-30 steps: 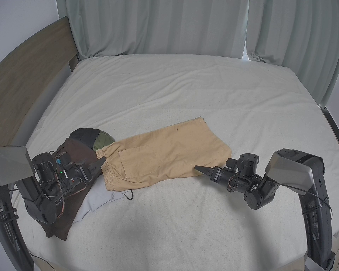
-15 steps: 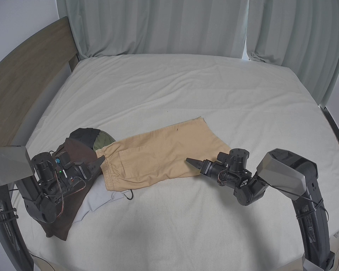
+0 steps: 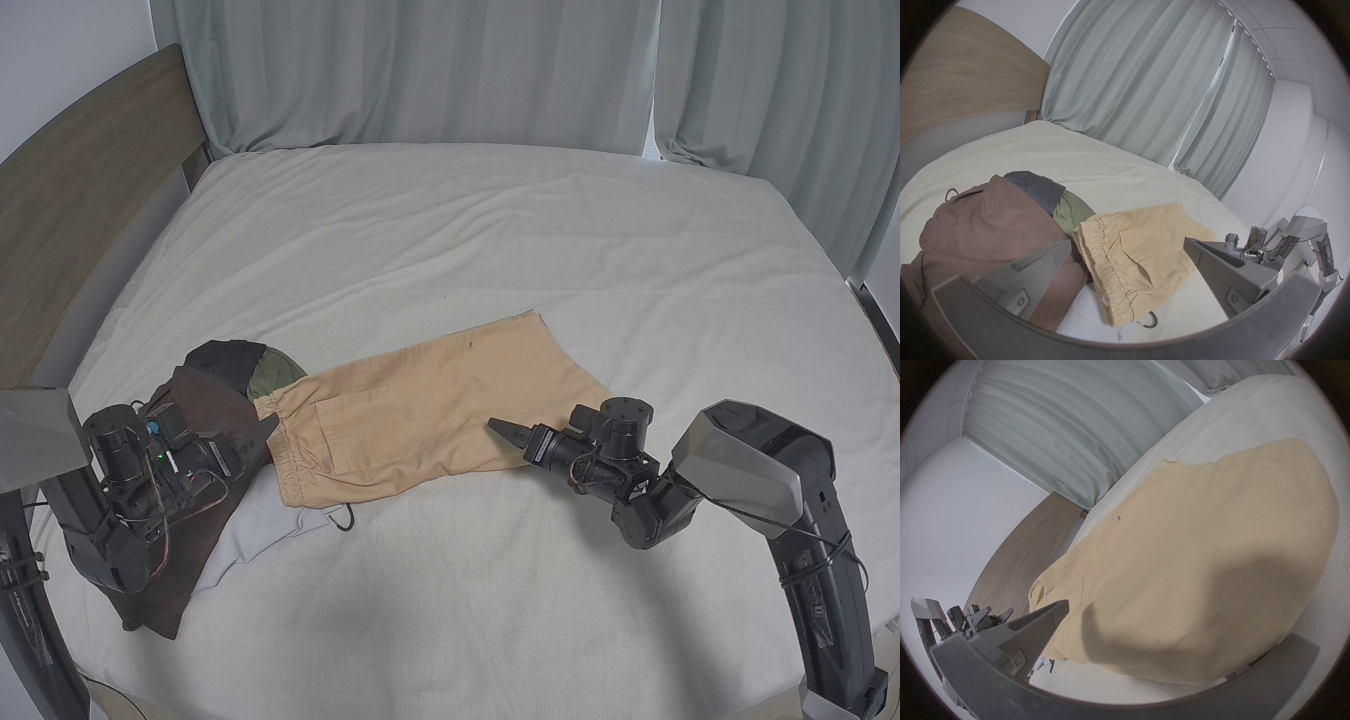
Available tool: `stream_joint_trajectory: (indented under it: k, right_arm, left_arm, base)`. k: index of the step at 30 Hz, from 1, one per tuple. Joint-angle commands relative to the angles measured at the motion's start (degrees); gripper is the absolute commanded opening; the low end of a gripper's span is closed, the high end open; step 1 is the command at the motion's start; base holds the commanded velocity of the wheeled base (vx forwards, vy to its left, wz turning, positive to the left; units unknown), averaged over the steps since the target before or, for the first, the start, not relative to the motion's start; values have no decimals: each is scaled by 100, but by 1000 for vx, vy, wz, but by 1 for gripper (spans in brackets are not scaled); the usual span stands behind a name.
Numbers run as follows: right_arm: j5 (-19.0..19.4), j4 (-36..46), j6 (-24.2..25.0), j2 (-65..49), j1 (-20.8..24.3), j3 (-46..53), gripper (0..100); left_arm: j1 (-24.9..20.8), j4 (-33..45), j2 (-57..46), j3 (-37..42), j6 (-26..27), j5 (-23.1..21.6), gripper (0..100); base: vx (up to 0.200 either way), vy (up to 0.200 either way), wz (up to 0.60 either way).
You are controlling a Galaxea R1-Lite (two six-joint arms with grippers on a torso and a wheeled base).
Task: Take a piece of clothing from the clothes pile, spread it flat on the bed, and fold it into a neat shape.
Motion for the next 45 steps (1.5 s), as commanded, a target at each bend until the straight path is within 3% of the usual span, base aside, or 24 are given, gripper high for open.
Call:
stream_joint_trajectory:
  k: [1,20,45]
  right_arm:
    - [7,29,3,72,4,15,0]
    - [-159,-24,-6,-245,48,569,0]
    - [-502,-24,-76,-2134,-215,3786,0]
  left_arm:
    - [-13,-5,17,19,-3,3,100]
    - [-13,-5,8,10,-161,-6,100]
    - [-4,-5,-10,63,-284,-41,100]
  base:
    - [0,0,0]
    - [0,0,0]
    - [0,0,0]
